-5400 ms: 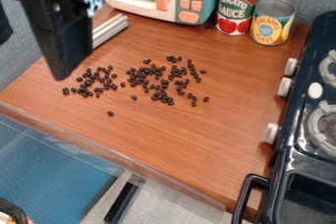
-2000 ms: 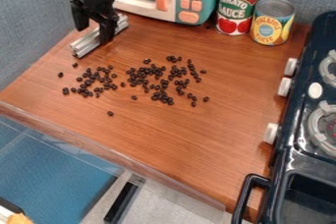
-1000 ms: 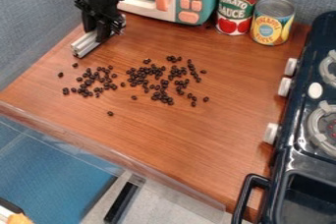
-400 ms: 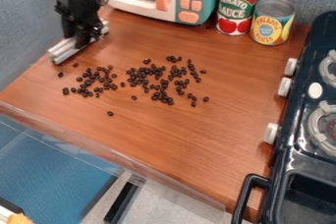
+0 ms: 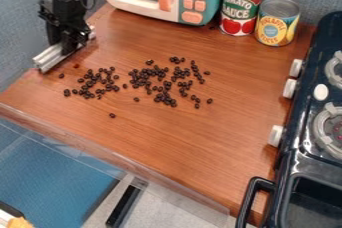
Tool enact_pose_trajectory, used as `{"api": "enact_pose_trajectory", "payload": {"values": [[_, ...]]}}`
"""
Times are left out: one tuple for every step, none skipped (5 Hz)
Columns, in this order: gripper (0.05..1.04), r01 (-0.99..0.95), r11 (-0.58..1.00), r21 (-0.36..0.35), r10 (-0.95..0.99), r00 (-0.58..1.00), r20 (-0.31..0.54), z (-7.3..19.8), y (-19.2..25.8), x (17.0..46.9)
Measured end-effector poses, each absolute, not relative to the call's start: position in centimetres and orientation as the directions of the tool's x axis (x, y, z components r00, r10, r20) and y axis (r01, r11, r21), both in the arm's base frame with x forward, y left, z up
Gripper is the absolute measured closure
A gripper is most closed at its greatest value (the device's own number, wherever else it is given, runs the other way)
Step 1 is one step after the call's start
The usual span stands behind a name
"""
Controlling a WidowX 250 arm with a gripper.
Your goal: Sweep into pile
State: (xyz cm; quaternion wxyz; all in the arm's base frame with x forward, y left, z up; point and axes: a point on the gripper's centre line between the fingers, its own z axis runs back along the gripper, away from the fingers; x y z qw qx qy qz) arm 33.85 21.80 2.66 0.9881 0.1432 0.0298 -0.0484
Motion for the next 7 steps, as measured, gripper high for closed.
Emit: {"api": "enact_pose_trajectory", "payload": {"values": [[0.722,0.097,0.957,0.274,-0.076,0.993,-0.087,3.1,21.3,32.7],[0.722,0.091,0.958,0.271,-0.070,0.994,-0.086,2.3,20.9,32.0],[0.722,0.070,0.963,0.261,-0.046,0.994,-0.097,2.3,20.3,31.0],[0.722,0.063,0.961,0.268,-0.041,0.995,-0.086,2.6,20.2,30.6],[0.722,-0.007,0.958,0.285,0.032,0.996,-0.083,2.3,20.3,30.1],[0.722,-0.057,0.956,0.287,0.085,0.993,-0.085,2.0,19.6,29.9],[0.722,-0.098,0.950,0.298,0.132,0.986,-0.097,1.9,19.0,29.5]]}}
